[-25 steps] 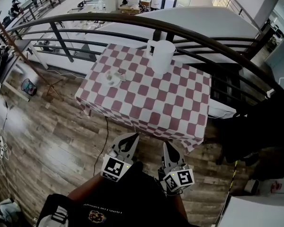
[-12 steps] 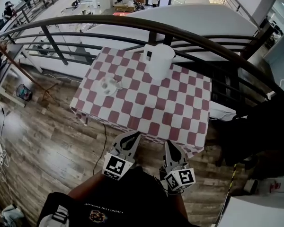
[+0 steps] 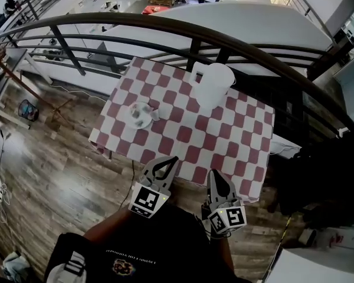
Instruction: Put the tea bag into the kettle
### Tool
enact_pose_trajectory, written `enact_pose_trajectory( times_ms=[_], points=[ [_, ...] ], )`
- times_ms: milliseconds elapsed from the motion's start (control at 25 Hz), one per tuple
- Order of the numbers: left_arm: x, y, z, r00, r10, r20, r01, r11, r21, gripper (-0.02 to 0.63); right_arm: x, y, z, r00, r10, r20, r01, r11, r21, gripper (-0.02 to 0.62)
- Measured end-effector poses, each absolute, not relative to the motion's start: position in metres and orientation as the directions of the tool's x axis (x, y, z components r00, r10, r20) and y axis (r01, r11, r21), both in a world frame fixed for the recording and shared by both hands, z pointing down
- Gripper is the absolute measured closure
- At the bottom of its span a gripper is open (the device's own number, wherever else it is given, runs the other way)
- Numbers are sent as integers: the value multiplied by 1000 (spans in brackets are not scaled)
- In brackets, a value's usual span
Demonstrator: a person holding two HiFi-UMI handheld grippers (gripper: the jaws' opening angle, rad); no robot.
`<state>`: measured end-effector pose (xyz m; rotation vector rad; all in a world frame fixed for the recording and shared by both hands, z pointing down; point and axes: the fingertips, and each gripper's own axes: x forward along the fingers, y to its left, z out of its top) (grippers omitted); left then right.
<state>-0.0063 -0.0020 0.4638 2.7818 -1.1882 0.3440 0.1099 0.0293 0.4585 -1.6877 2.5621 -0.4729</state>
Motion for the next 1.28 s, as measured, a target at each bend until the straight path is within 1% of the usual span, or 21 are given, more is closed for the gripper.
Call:
enact_pose_trajectory(
  times_ms=[280, 480, 760, 880, 960, 1120, 1280],
  points=[
    [-10, -44, 473, 697, -669, 256, -693, -721, 2, 607, 107, -10, 460, -374, -918, 131, -908, 334, -254, 578],
    [-3, -70, 463, 715, -662, 225, -682, -731, 16, 607, 116, -33, 454, -358, -925, 131, -922, 327, -206, 578],
    [-2, -122, 443, 699, -692, 182, -695, -717, -59, 607, 141, -79, 432, -346, -933, 93, -934, 334, -127, 578],
    [1, -156, 431, 699, -699, 153, -708, -706, 4, 607, 151, -105, 422, -353, -932, 82, -933, 344, -106, 578],
    [0, -179, 423, 688, -713, 138, -721, -693, 17, 607, 158, -122, 417, -361, -930, 72, -930, 355, -92, 578],
    [5, -222, 404, 670, -737, 87, -739, -674, -15, 607, 174, -160, 408, -373, -927, 47, -927, 369, -69, 578],
    [19, -260, 395, 668, -740, 86, -737, -673, -68, 607, 193, -201, 406, -365, -930, 44, -929, 361, -76, 578]
  ],
)
